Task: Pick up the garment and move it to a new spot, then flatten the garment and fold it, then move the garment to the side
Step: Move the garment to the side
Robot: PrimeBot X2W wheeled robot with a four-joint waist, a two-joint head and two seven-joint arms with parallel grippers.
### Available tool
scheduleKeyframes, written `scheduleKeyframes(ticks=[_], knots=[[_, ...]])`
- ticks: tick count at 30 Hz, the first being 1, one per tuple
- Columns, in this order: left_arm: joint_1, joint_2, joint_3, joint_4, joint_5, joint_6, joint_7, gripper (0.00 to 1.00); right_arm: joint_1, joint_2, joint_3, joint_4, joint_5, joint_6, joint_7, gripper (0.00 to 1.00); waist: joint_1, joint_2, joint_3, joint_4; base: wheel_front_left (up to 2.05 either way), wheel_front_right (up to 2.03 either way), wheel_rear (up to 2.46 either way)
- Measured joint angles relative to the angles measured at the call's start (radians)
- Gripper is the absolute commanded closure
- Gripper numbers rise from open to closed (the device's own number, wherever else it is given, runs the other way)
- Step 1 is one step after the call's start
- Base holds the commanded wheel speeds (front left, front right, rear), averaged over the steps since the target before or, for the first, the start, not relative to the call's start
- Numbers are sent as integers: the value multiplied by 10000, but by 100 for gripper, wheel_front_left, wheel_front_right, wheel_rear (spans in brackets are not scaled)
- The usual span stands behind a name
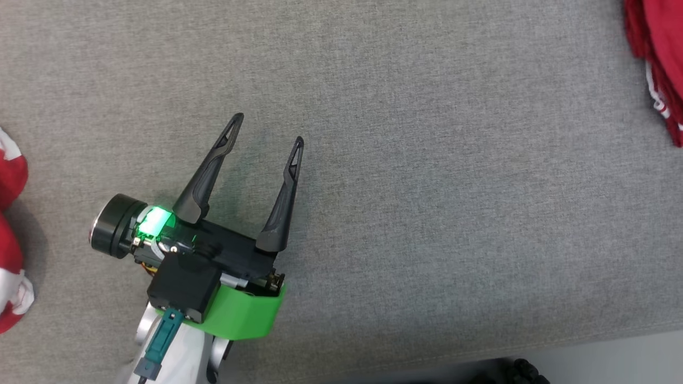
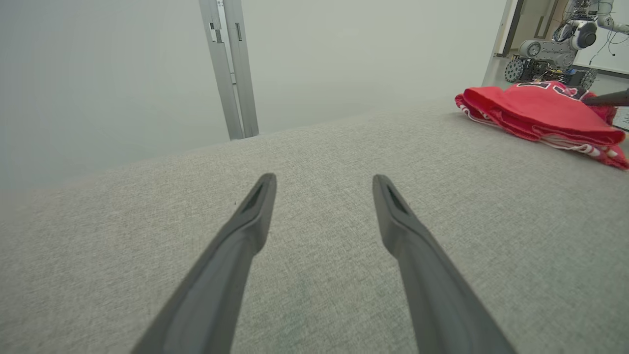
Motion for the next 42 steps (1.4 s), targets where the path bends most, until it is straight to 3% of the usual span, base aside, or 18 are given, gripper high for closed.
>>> scheduleKeyframes(ticks=[8, 9, 10, 14, 18, 22, 29, 42], knots=[[-35, 207, -4, -31, 31, 0, 0, 0, 180, -182, -476, 514, -23, 0, -267, 100, 0, 0, 377, -445, 0, 0, 0], [-38, 219, -8, -25, 31, 0, 0, 0, 138, -209, -502, 583, -155, -2, -307, 87, 0, 0, 395, -464, 0, 0, 0], [-60, 226, -21, -12, 31, 0, 0, 0, 35, -222, -552, 725, -357, -2, -328, 0, 0, 0, 407, -478, 0, 0, 0], [-163, 228, -75, 82, 27, 12, 0, 0, -546, -73, -777, 903, -1400, -4, -422, 0, 0, 0, 300, -448, 0, 0, 0], [-159, 176, -54, 211, -44, 121, 0, 0, -897, 297, -1532, 251, -3452, -4, -437, 0, 0, 0, 18, -378, 0, 0, 0], [7, 88, 77, 405, -176, 290, 0, 0, -291, 1664, -2416, -984, -5114, 0, -435, 0, -1, 0, -469, -318, 0, 0, 0], [852, -198, 414, 846, -794, 470, -2, 0, 1776, 3705, -3051, -2872, -7219, -2, -437, 0, -1, 0, -1717, -209, 0, 0, 0], [2395, -522, 1244, 1871, -1707, 811, 0, 0, 5446, 6406, -3371, -5645, -9513, -2, -437, 0, -2, 0, -4281, 59, 0, 0, 0]])
